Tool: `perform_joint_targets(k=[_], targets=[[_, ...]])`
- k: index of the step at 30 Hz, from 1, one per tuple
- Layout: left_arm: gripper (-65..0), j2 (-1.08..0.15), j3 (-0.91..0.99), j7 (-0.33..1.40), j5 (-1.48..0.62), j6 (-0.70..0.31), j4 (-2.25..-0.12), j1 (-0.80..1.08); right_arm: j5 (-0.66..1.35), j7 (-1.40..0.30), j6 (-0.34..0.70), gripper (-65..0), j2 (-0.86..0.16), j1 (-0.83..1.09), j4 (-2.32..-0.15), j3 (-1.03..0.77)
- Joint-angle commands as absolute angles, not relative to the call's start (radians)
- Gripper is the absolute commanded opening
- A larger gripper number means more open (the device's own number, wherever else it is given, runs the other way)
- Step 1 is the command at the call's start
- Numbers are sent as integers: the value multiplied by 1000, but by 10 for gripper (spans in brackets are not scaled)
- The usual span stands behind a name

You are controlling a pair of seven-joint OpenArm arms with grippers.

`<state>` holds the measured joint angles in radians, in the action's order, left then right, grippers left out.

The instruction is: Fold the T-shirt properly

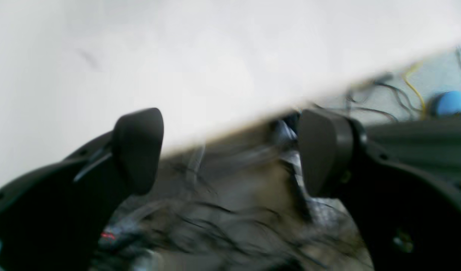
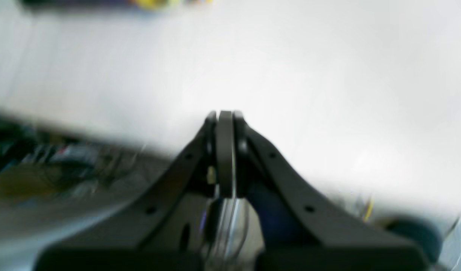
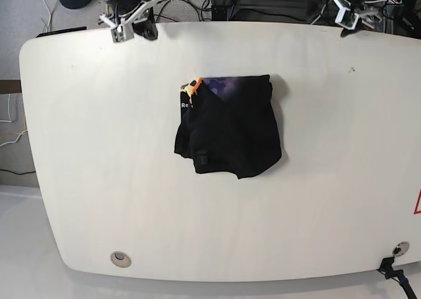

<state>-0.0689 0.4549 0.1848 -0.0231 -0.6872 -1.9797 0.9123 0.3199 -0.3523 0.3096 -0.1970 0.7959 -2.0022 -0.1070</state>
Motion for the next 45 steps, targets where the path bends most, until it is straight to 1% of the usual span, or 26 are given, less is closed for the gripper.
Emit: perform_joint_targets(k=[1, 6, 9, 11, 15, 20, 22, 28, 31, 34, 35, 37, 40, 45], targets=[[-136, -1, 476, 119, -42, -698, -1994, 1024, 335, -308, 318, -650, -194, 924, -2025, -128], [-136, 50, 476, 116, -39, -698, -1971, 1133, 335, -308, 318, -650, -194, 1067, -2020, -140], [-136, 51, 461, 116, -35, -698, -1880, 1127, 303, -309, 318, -650, -191, 1098, -1994, -131], [-136, 48, 463, 116, -30, -698, -1804, 1067, 262, -311, 318, -650, -191, 1092, -1933, -117], [-136, 10, 444, 117, 47, -698, -1629, 940, 239, -311, 318, -650, -148, 1003, -1761, -104], [-136, -35, 400, 117, 154, -698, -1308, 740, 239, -311, 318, -650, -143, 849, -1471, -101], [-136, -38, 398, 116, 176, -698, -1187, 679, 239, -311, 320, -650, -143, 788, -1362, -82], [-136, -33, 395, 116, 300, -698, -944, 527, 237, -308, 320, -650, -143, 630, -1089, -65], [-136, -36, 395, 113, 366, -698, -773, 443, 237, -308, 320, -650, -145, 558, -961, -65], [-136, -44, 395, 111, 395, -698, -601, 357, 168, -266, 320, -650, -142, 503, -851, -65], [-136, -56, 395, 111, 415, -685, -555, 329, 133, -240, 318, -650, -131, 484, -805, -65], [-136, -62, 395, 111, 446, -621, -469, 285, 73, -203, 318, -650, -102, 433, -696, -71], [-136, -64, 395, 111, 479, -527, -386, 239, 44, -157, 314, -650, -93, 364, -541, -71], [-136, -64, 395, 111, 503, -410, -306, 166, 42, -105, 243, -650, -82, 309, -455, -71]])
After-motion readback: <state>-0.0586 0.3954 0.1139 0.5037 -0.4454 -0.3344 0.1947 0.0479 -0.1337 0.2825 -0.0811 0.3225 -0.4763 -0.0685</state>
